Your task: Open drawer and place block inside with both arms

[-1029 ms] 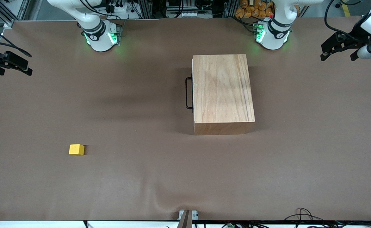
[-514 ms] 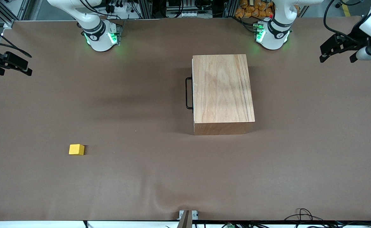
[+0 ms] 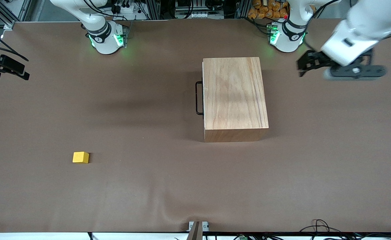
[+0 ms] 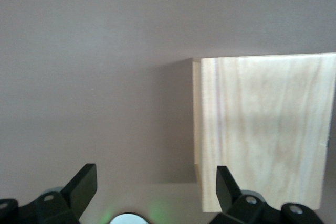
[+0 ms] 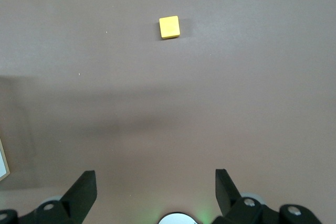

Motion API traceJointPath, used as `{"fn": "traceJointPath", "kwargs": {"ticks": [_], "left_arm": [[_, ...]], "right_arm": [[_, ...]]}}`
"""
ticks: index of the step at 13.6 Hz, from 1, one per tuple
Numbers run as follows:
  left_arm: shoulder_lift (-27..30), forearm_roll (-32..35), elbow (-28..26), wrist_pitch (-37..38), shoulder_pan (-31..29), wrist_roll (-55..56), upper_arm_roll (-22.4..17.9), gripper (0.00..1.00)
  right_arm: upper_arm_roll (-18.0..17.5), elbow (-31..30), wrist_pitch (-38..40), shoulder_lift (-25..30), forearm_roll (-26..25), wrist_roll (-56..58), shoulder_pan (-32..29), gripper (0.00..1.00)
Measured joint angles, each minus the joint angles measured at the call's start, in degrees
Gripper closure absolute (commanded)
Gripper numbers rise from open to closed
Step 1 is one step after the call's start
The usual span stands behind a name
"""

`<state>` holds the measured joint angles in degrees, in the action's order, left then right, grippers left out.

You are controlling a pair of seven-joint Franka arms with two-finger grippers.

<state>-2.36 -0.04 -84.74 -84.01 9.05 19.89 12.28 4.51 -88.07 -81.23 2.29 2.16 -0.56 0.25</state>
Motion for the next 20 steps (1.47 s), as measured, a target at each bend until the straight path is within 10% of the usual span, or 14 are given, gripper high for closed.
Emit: {"fn": "traceJointPath", "kwargs": {"ticks": [10,16,20], "left_arm": [[-20.6,-0.2,12.64,-10.15,16.83,31.32,2.27,0.0],[-31.95,-0.16,20.6,-10.74,41.85,41.45,-17.9,0.0],[-37.41,-0.15,22.94,-12.31,49.26,46.59,-21.6,0.0]], "right_arm": [[0.06,-0.01,-1.76,-0.19,-0.01,0.01,-2.47,0.0],[-0.98,0.01,-1.91,-0.19,0.01,0.03,-1.91,0.0],[-1.17,0.0,-1.79,-0.19,0.04,0.04,-1.25,0.0]]}}
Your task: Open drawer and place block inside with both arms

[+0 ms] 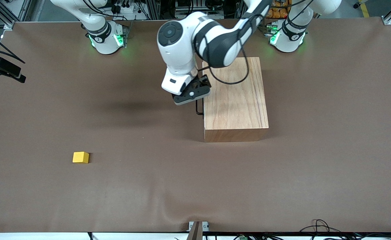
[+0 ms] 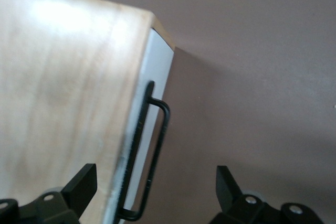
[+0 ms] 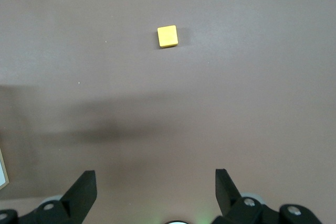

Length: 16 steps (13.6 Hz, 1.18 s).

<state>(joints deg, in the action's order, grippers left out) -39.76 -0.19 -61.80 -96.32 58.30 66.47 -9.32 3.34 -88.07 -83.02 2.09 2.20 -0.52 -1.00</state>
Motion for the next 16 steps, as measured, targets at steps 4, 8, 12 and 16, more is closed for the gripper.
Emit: {"fn": "traceJointPath", "kwargs": {"ticks": [4,8,12,16], "left_arm": [[-3.13,0.0,0.49,-0.31,2.38,0.18,-0.32,0.0],[-5.72,2.26,0.49,-0.25,4.82,-2.12,-0.5,0.0],[-7.8,3.85,0.45,0.33,6.01,-7.25,-0.5,0.0],[-8.55,4.01,0.34,1.47,6.01,-12.57,-0.6,0.0]], "right_arm": [[0.24,0.0,0.33,0.0,0.0,0.0,0.05,0.0],[0.61,-0.02,0.56,0.0,0.0,0.0,-0.08,0.0],[1.0,-0.19,0.79,-0.05,0.0,0.0,-0.51,0.0],[1.01,-0.69,0.85,-0.48,0.0,0.0,-0.85,0.0]]}}
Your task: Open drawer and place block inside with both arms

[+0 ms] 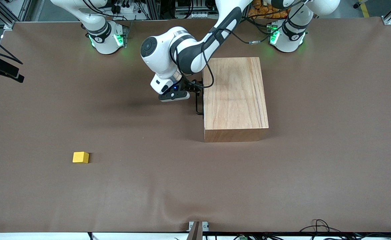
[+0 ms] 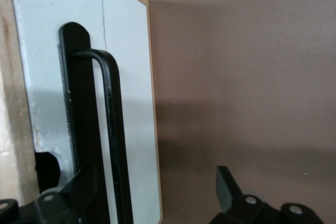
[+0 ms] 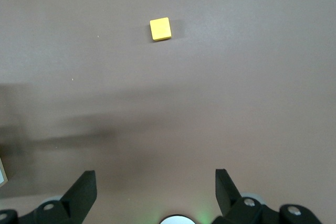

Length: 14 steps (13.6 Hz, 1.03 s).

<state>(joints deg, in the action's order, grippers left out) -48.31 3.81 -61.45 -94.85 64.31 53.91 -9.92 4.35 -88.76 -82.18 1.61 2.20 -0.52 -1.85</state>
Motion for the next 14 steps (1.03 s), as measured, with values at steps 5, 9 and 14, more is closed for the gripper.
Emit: {"fn": "traceJointPath", "kwargs": {"ticks": [5,9,14], "left_arm": [[-0.83,0.01,-0.16,0.26,-0.01,-2.34,-0.03,0.0],[-1.43,0.01,-0.16,0.08,-0.02,-2.4,-0.04,0.0],[-1.43,0.01,-0.1,-1.8,-0.04,-2.4,-0.06,0.0]], "right_arm": [[0.12,-0.5,2.23,-0.43,0.01,0.0,-1.49,0.0],[0.13,-0.45,4.79,-0.42,0.04,0.0,-1.95,0.0],[-0.22,-0.92,8.4,-0.53,0.09,0.07,-1.91,0.0]]}}
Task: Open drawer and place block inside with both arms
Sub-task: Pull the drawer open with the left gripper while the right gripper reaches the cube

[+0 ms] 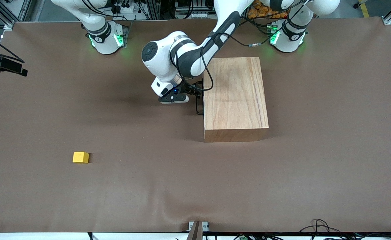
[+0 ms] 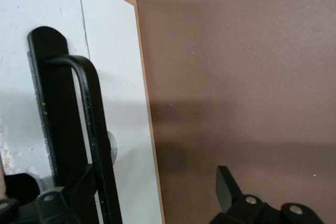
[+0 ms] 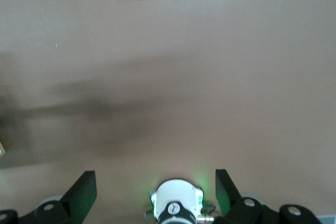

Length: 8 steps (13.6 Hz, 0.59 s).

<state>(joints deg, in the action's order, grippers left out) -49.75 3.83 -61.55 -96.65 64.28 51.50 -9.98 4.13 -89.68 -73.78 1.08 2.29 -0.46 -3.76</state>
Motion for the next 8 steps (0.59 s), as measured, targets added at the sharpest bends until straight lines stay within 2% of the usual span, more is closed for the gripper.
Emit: {"fn": "traceJointPath", "kwargs": {"ticks": [3,8], "left_arm": [[0.0,0.0,0.03,-0.15,0.0,0.0,-0.02,0.0],[0.0,-0.13,0.06,-3.19,0.01,0.0,0.01,0.0]], "right_arm": [[0.2,-1.6,2.33,-0.09,0.38,1.6,-0.16,0.0],[0.32,-4.73,1.33,-3.01,3.65,2.73,-2.67,0.0]]}}
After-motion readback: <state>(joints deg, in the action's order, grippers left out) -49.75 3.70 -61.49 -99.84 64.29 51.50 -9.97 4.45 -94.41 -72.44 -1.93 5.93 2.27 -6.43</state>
